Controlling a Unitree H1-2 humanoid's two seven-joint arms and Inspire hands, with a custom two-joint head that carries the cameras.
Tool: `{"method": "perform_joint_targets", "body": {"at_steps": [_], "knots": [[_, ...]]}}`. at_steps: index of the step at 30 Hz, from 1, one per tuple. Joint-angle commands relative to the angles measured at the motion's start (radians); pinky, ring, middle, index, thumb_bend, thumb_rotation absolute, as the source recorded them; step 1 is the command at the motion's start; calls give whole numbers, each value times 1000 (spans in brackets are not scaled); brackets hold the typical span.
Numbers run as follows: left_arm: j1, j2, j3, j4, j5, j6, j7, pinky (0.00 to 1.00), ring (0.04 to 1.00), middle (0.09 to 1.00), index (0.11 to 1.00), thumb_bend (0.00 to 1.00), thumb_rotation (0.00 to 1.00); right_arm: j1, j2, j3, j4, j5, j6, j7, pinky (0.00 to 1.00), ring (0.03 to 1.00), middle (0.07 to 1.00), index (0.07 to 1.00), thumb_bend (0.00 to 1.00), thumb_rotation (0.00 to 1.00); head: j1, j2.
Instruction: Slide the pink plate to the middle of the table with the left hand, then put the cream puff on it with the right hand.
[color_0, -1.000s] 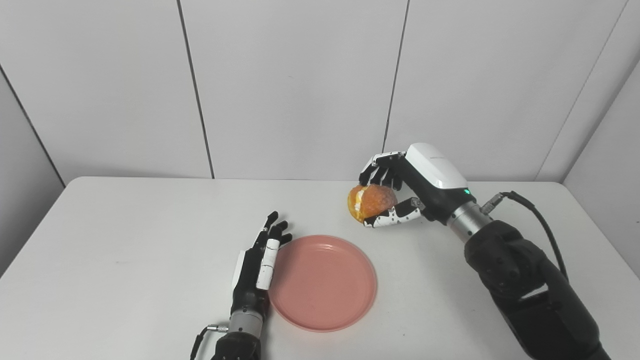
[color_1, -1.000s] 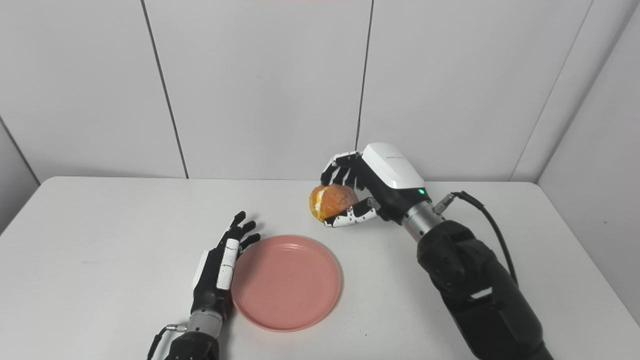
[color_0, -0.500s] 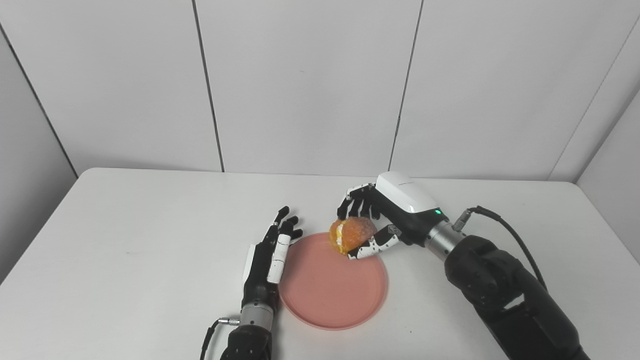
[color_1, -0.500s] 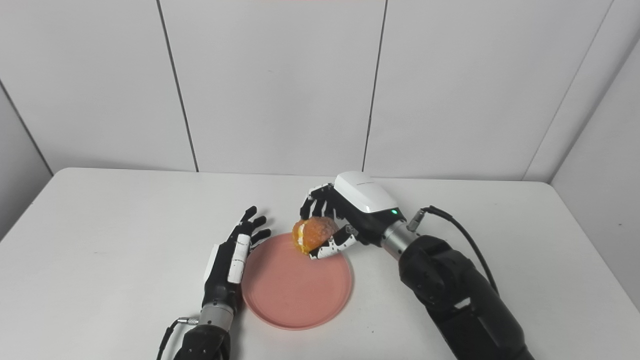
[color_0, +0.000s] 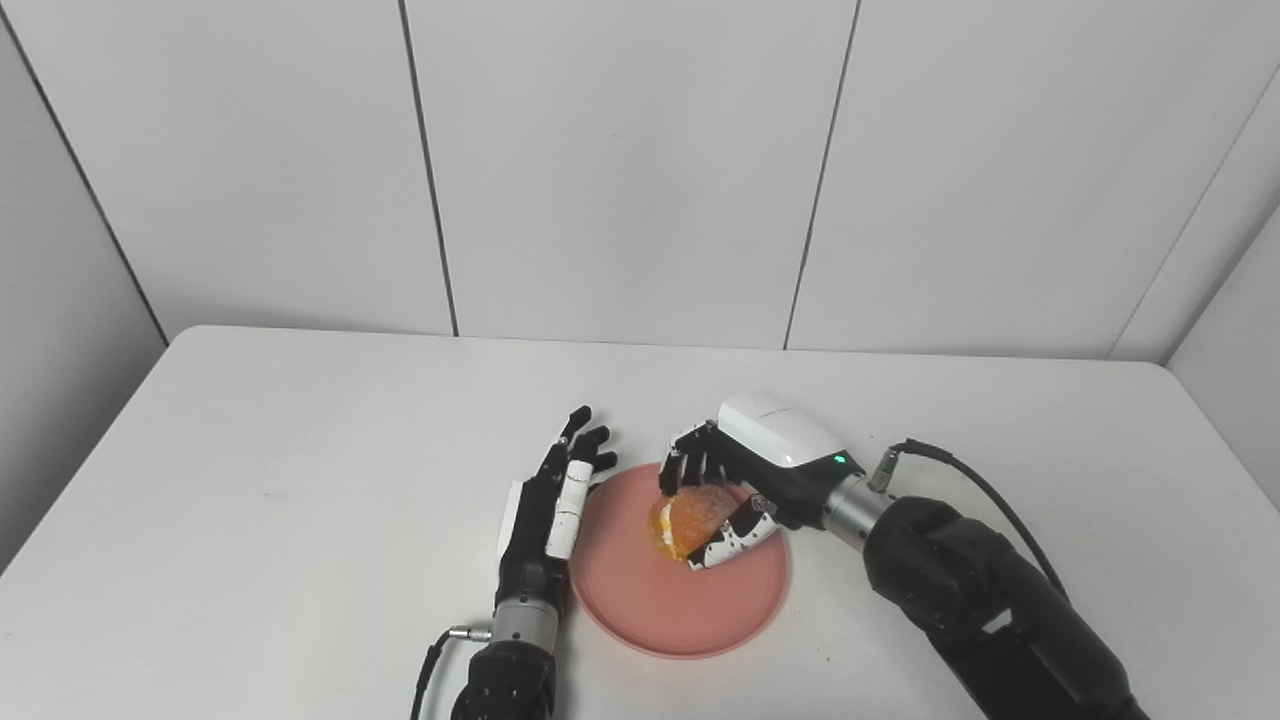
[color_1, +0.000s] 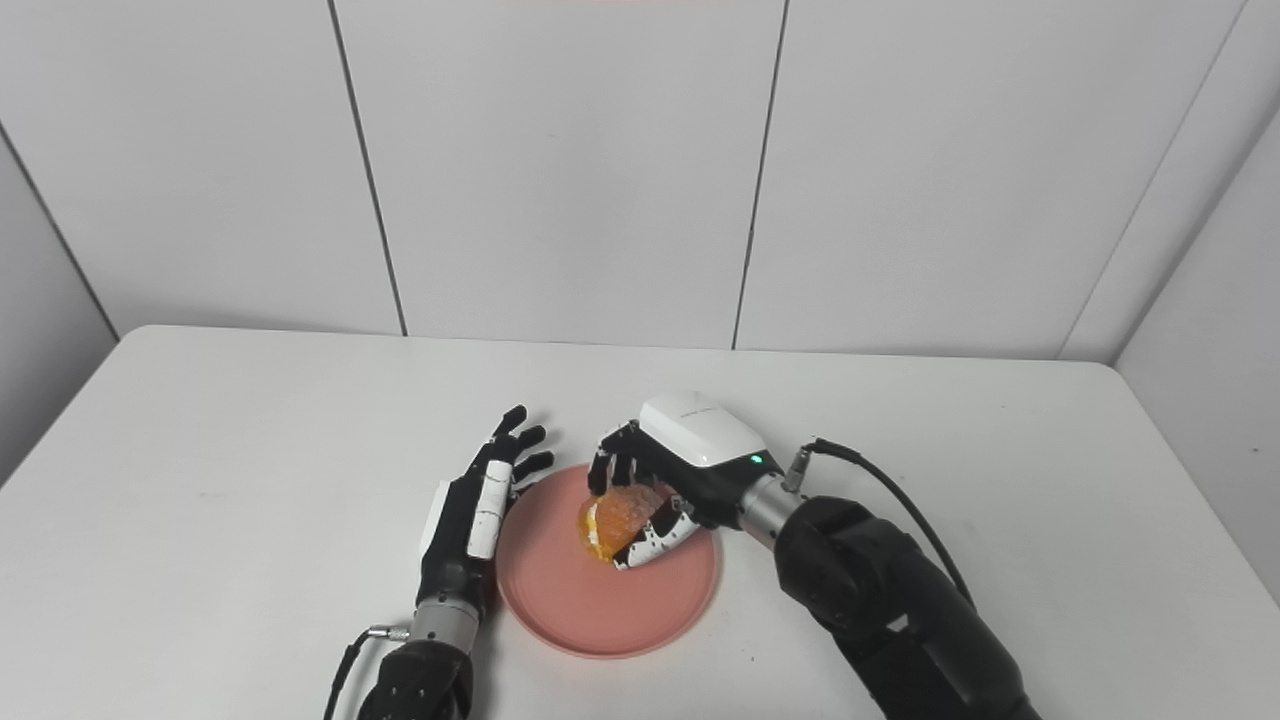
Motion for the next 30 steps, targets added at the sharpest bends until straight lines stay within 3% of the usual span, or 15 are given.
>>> {"method": "perform_joint_targets", "body": {"at_steps": [1,4,15,21,23,24,26,30], "knots": [[-24,-21,-10,4,6,-16,3,693,804,857,879,942,1000,-36,-4,-1,-9,-7,-63,-17,426,466,486,488,526,0,2,2],[-25,-20,-12,5,12,-20,5,657,802,853,876,932,1000,-36,0,10,1,-19,-68,-13,407,457,487,487,526,0,3,3],[-22,-24,-10,-5,6,-1,0,679,811,852,880,898,1000,-46,6,20,23,-38,-86,-9,406,458,481,493,528,0,2,4],[-21,-24,-9,-7,2,0,-3,684,812,851,878,883,1000,-41,5,12,4,-44,-61,1,411,479,467,511,529,5,1,5],[-20,-24,-9,-7,1,-2,-4,685,813,851,879,886,1000,-36,6,8,-9,-44,-44,10,452,515,531,505,526,76,0,6],[-20,-24,-10,-7,2,-4,-3,681,812,848,878,885,1000,-34,8,5,-12,-45,-40,12,479,537,568,568,725,146,0,6],[-19,-24,-10,-9,1,-2,-3,677,808,846,877,880,1000,-31,7,0,-15,-39,-39,20,545,589,623,632,923,227,-1,7],[-18,-20,-12,-13,1,0,-7,676,814,850,877,878,1000,-32,4,-3,-23,-44,-26,47,653,702,706,678,999,323,-5,7]]}}
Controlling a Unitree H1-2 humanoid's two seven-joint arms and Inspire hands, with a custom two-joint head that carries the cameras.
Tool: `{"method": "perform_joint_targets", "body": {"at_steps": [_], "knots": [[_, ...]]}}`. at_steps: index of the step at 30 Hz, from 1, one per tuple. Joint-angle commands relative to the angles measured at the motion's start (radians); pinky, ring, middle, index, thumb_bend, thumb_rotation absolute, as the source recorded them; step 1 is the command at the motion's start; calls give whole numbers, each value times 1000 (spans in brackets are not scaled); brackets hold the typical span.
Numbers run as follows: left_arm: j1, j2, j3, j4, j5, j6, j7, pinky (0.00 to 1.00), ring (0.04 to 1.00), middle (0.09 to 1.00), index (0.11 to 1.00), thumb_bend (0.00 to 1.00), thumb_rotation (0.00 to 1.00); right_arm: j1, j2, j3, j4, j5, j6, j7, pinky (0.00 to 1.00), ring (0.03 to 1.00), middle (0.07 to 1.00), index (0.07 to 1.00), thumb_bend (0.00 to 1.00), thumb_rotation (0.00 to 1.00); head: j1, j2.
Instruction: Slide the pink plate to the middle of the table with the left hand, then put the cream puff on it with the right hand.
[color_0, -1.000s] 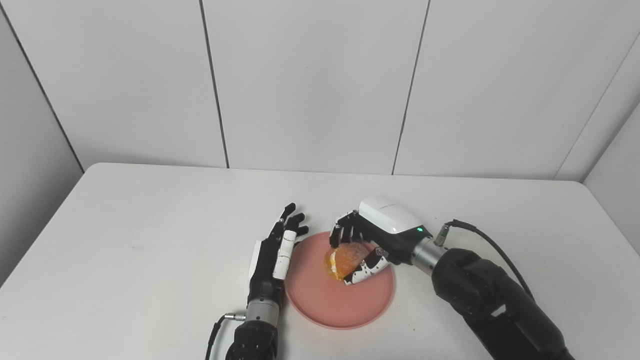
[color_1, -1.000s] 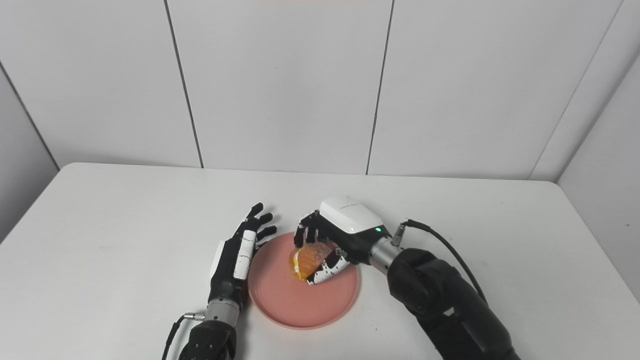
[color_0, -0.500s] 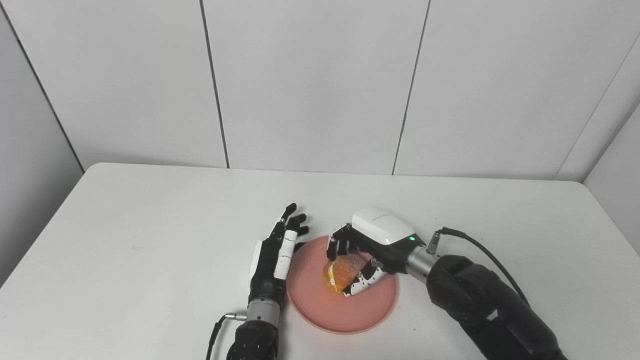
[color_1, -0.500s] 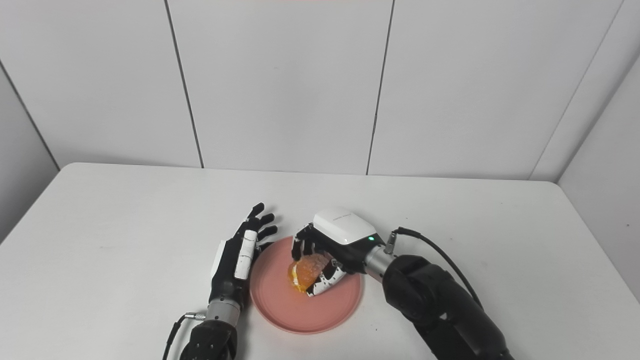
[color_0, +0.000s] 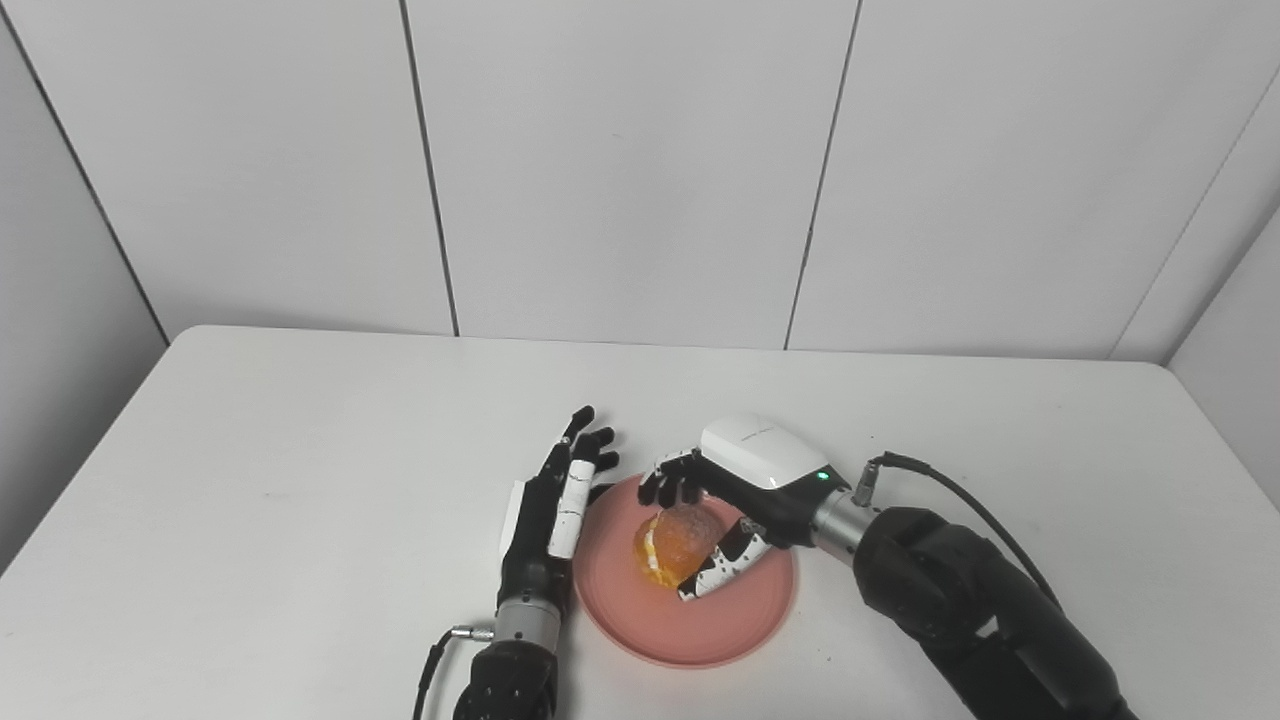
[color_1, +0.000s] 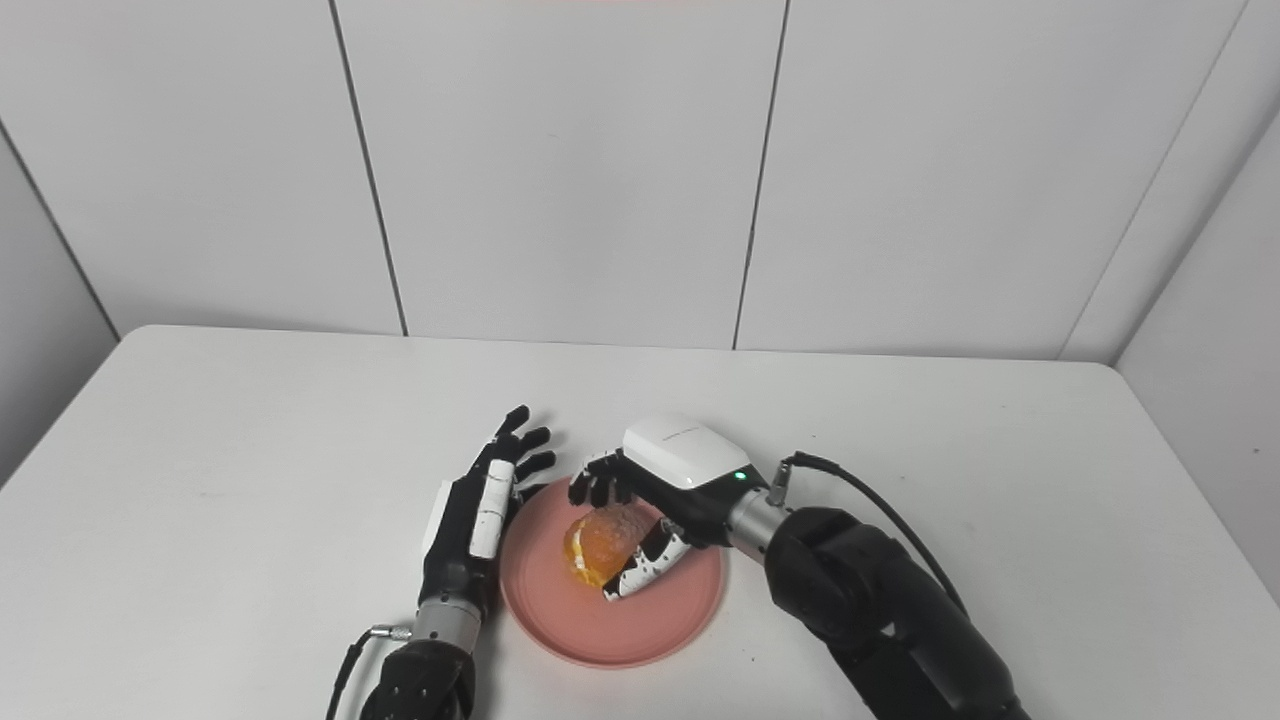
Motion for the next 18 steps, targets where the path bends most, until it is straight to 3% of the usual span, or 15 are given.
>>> {"method": "perform_joint_targets", "body": {"at_steps": [1,11,16,18], "knots": [[-17,-17,-12,-14,2,0,-7,672,813,850,876,876,1000,-31,-3,-20,-32,3,16,8,665,717,717,684,1000,336,0,0],[-16,-20,-10,-20,-6,9,-9,681,820,855,881,876,1000,-38,-10,-29,-43,-9,12,31,692,760,764,718,1000,415,-3,1],[-18,-17,-15,-18,7,9,-4,655,830,860,889,907,1000,-44,-17,-50,-94,-6,39,64,718,774,772,724,1000,419,-4,2],[-18,-16,-16,-14,14,4,1,628,815,864,883,916,1000,-43,-23,-68,-126,3,41,70,685,756,767,718,1000,411,-3,2]]}}
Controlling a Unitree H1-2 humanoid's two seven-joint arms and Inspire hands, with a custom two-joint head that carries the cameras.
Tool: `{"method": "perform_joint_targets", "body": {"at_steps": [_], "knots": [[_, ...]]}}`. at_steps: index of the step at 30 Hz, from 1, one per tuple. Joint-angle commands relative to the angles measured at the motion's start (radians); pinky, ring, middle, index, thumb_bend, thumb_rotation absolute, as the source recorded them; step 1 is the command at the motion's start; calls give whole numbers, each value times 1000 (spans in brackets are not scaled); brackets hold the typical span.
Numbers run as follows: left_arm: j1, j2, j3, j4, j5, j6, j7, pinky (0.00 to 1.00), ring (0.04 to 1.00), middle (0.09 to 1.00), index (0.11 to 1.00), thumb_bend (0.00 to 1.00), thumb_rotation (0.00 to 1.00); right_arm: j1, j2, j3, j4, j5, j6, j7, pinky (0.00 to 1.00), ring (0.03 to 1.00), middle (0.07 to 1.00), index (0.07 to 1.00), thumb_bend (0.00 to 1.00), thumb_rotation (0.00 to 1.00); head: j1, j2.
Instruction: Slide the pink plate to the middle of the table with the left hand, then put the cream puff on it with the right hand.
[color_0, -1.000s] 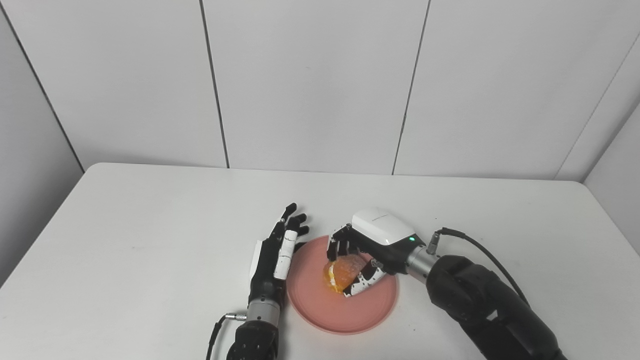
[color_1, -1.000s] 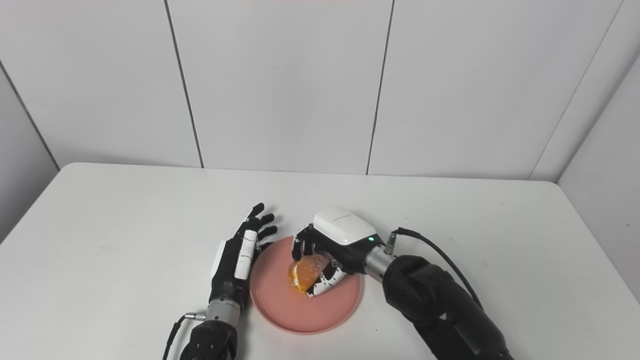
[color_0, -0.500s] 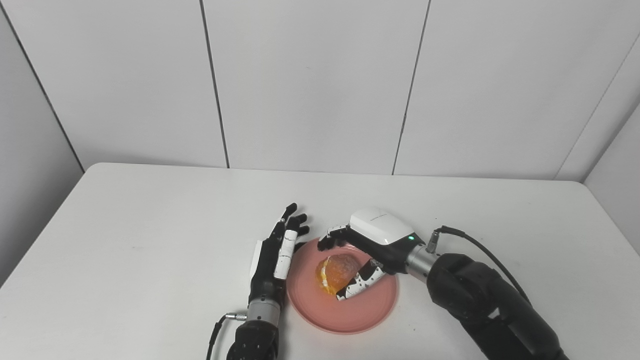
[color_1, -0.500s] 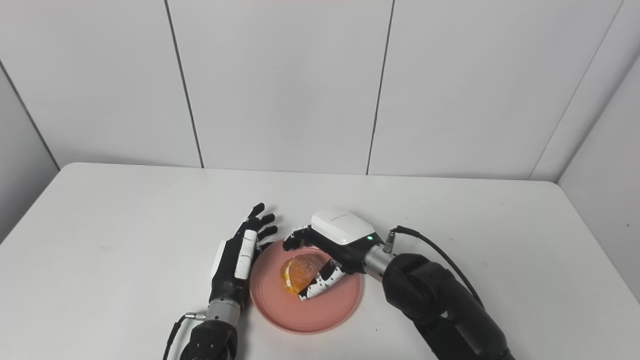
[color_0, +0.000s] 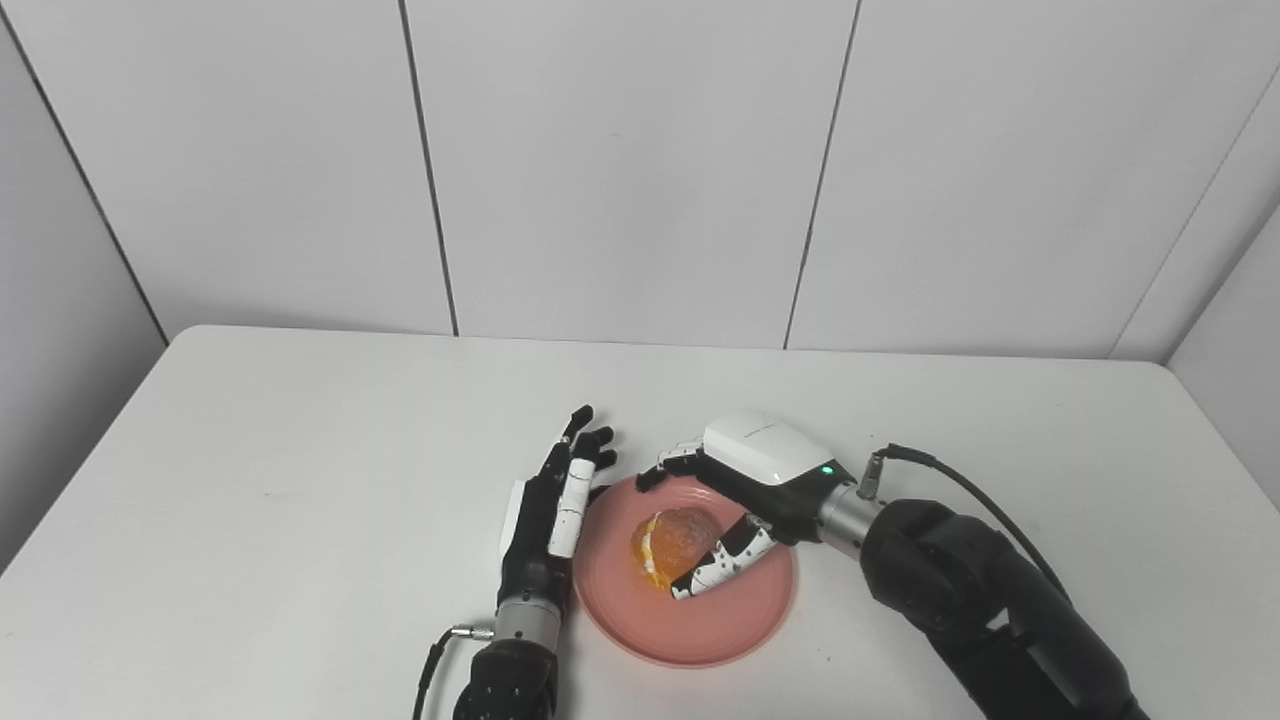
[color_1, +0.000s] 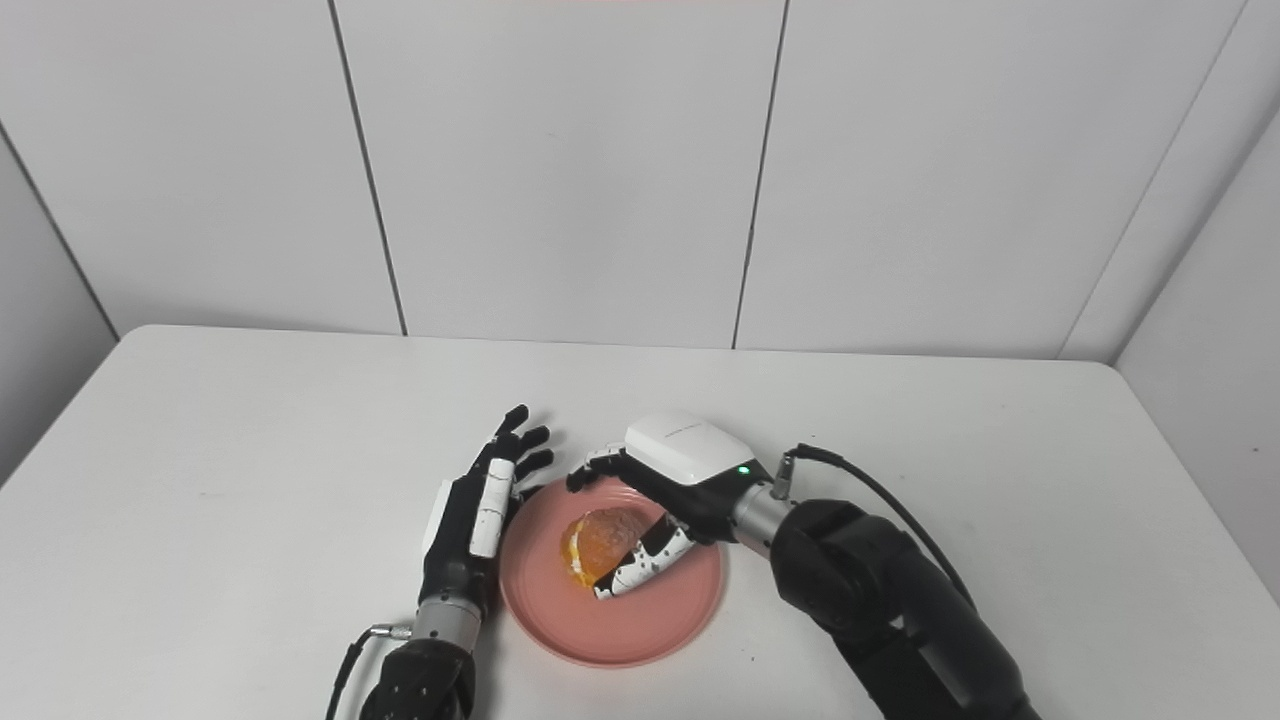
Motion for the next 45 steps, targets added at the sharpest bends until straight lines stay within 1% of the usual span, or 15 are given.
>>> {"method": "perform_joint_targets", "body": {"at_steps": [1,5,9,10,11,15,19,21,24,26,28,31,36,41,45], "knots": [[-18,-16,-14,-8,15,-7,2,613,810,866,881,916,1000,-40,-19,-42,-62,23,20,-6,675,750,765,716,1000,406,1,-2],[-21,-18,-6,-1,11,-9,3,626,807,868,877,928,1000,-20,-22,-107,-122,62,35,-13,651,728,747,710,1000,401,-3,-3],[-18,-17,-1,-10,3,-3,1,715,815,870,883,946,1000,30,-15,-198,-142,149,23,-63,624,714,740,702,1000,455,-6,-5],[-17,-17,0,-13,2,-3,2,743,819,870,888,944,1000,49,-9,-224,-134,175,10,-88,634,731,759,716,956,571,-6,-5],[-16,-16,0,-14,7,-7,4,745,820,870,889,944,1000,65,-2,-246,-122,200,-5,-115,636,733,761,718,951,583,-7,-4],[-14,-11,5,-13,15,-30,14,755,825,867,880,942,1000,123,38,-299,-86,256,-30,-214,680,766,783,757,855,755,-21,-1],[-17,-8,17,5,19,-86,32,791,841,872,879,920,1000,201,147,-374,-65,384,-1,-307,768,825,826,791,832,873,-31,0],[-20,-6,19,12,33,-97,44,815,854,879,881,923,1000,236,224,-420,-36,476,5,-355,757,822,834,806,831,898,-32,0],[-22,1,16,13,60,-106,60,867,877,889,882,935,1000,260,309,-475,12,585,7,-401,763,822,853,828,817,939,-35,2],[-23,6,12,15,88,-120,73,844,896,900,884,925,1000,274,364,-514,45,667,11,-429,794,836,869,840,845,972,-41,5],[-26,10,12,23,100,-132,78,891,911,907,886,908,1000,283,398,-541,67,715,10,-453,833,863,878,853,841,997,-41,5],[-27,14,12,28,104,-135,82,907,913,912,888,902,1000,296,425,-558,95,753,1,-474,861,885,890,869,844,1000,-52,9],[-23,18,10,23,101,-131,81,887,912,918,895,893,1000,316,429,-543,131,761,-38,-486,899,896,901,874,838,1000,-60,14],[-15,18,15,-20,86,-90,68,933,921,920,897,869,1000,332,435,-522,117,745,-7,-507,907,900,909,880,818,1000,-62,47],[-11,23,14,-62,84,-56,57,911,930,927,902,858,1000,340,436,-501,70,722,44,-526,899,903,917,884,814,1000,-63,79]]}}
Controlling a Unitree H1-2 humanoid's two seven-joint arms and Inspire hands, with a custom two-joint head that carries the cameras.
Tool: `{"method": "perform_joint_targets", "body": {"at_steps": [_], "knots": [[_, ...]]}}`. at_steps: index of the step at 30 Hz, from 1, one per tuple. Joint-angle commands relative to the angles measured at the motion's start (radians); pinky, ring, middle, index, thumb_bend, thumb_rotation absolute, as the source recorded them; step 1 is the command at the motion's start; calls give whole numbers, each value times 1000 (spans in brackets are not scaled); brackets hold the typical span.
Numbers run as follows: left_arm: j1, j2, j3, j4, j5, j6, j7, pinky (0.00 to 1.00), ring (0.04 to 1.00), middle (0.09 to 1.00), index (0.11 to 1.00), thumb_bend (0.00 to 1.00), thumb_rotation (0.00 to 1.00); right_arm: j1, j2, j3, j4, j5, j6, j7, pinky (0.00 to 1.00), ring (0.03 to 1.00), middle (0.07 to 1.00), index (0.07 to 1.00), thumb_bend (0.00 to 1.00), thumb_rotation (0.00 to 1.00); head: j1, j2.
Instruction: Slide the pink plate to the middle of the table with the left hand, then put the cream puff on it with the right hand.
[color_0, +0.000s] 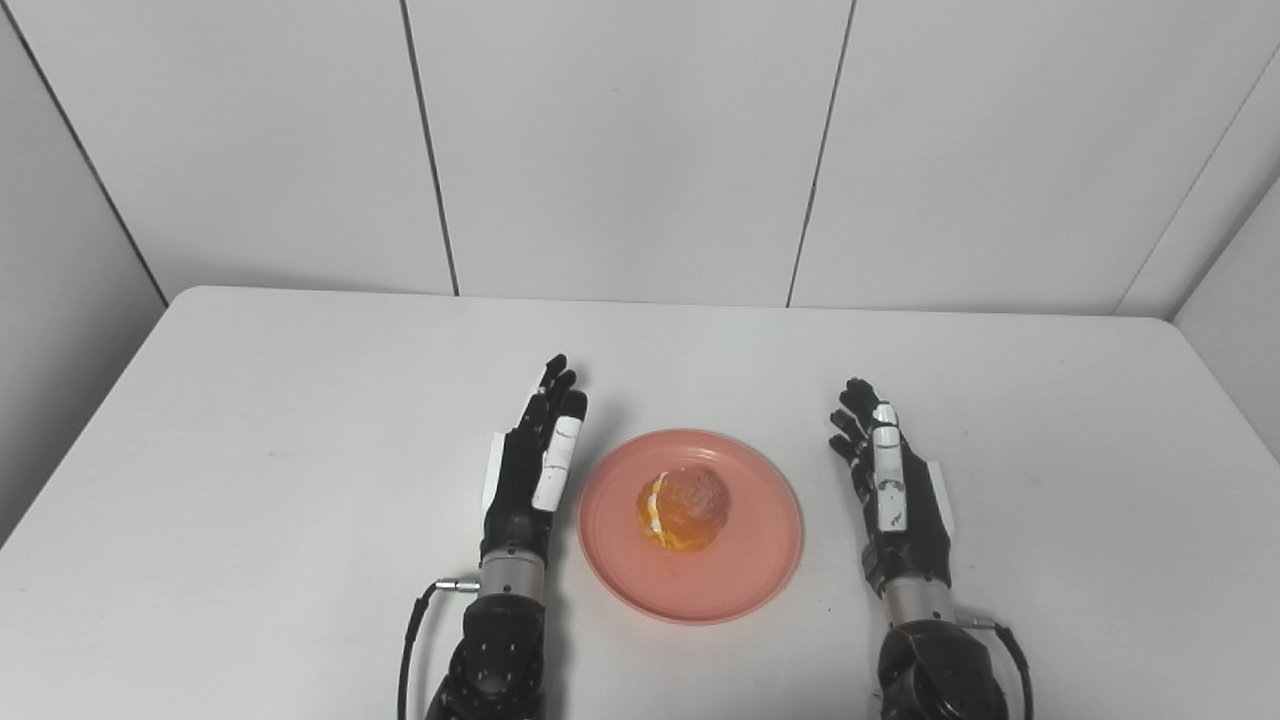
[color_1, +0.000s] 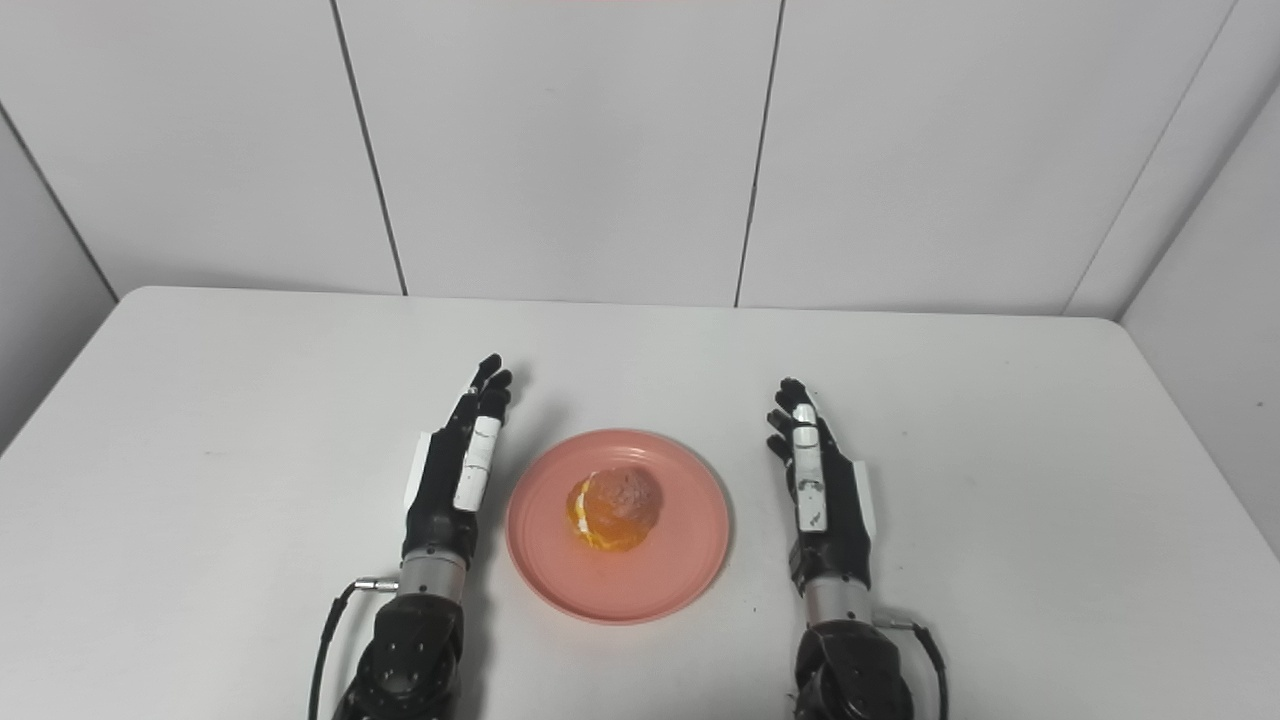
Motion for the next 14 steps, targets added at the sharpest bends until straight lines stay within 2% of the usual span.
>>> {"method": "perform_joint_targets", "body": {"at_steps": [1,6,9,14], "knots": [[-14,-3,-2,-56,0,21,-14,907,930,927,903,856,1000,-9,6,17,-64,-17,30,-11,898,903,917,884,814,1000,-1,16],[-8,0,-3,-110,-13,93,-29,893,934,935,912,835,1000,-5,4,36,-103,-40,84,-24,902,906,925,884,805,1000,-9,27],[-10,0,4,-109,-22,105,-34,889,933,936,908,836,1000,-5,2,48,-100,-56,96,-29,900,906,928,890,779,1000,-9,25],[-12,2,4,-102,-35,103,-35,895,938,934,907,836,1000,-8,-9,60,-89,-70,101,-30,889,905,925,886,803,1000,-7,21]]}}
